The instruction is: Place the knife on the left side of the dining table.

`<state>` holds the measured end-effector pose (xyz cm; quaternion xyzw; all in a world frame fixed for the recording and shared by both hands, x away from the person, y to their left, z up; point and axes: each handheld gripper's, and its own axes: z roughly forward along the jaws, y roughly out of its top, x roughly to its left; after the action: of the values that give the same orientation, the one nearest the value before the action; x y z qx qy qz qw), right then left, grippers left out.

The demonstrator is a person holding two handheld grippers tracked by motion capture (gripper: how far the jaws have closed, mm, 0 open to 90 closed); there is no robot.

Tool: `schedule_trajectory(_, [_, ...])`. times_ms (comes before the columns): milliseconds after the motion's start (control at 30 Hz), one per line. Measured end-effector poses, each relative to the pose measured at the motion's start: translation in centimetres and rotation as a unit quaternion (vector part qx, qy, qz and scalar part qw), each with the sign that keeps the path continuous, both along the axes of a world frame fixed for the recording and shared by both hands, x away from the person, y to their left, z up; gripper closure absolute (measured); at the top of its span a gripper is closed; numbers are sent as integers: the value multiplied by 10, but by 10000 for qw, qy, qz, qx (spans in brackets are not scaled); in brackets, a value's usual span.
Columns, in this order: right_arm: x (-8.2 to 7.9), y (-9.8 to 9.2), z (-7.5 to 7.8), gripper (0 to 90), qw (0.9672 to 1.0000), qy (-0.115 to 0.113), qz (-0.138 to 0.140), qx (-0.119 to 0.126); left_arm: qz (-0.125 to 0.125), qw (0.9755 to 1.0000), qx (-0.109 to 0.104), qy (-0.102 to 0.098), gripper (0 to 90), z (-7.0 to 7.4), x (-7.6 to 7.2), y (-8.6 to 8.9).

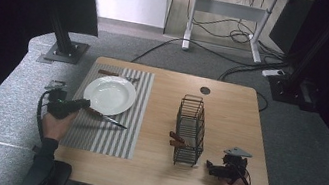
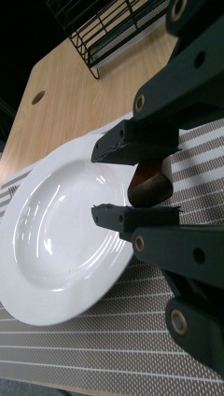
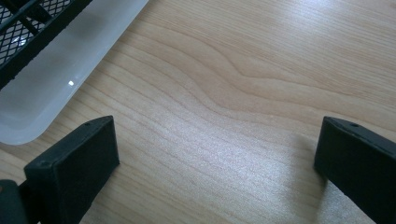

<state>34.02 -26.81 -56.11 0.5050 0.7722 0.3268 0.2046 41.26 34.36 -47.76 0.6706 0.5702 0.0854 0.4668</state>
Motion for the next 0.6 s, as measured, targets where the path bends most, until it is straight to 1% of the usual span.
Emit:
schedule_trajectory(33, [0,0,0,0,10000,0,0,0,28,10000,-15,12,677,-3,1,2])
schedule_trajectory(133, [0,0,0,0,10000,0,3,1,41,9998,-178,62,671,-13,3,9])
schedule_trajectory(167, [0,0,0,0,10000,0,3,1,41,9998,-178,62,670,-13,3,9])
schedule_trajectory(200, [0,0,0,0,10000,-1,1,0,54,9996,-244,96,669,-18,4,13])
schedule_trajectory(233, [0,0,0,0,10000,0,3,2,54,9996,-244,96,667,-18,4,13])
schedule_trajectory(333, [0,0,0,0,10000,0,3,1,79,9994,-317,126,663,-25,5,17])
schedule_trajectory(367, [0,0,0,0,10000,-1,1,0,81,9992,-359,136,659,-30,7,19])
schedule_trajectory(400, [0,0,0,0,10000,-1,1,0,81,9992,-359,136,658,-30,7,19])
schedule_trajectory(433, [0,0,0,0,10000,0,1,0,82,9991,-378,147,655,-34,7,22])
schedule_trajectory(533, [0,0,0,0,10000,1,3,1,93,9991,-398,150,651,-38,8,24])
schedule_trajectory(600, [0,0,0,0,10000,0,1,0,89,9992,-374,145,646,-41,9,25])
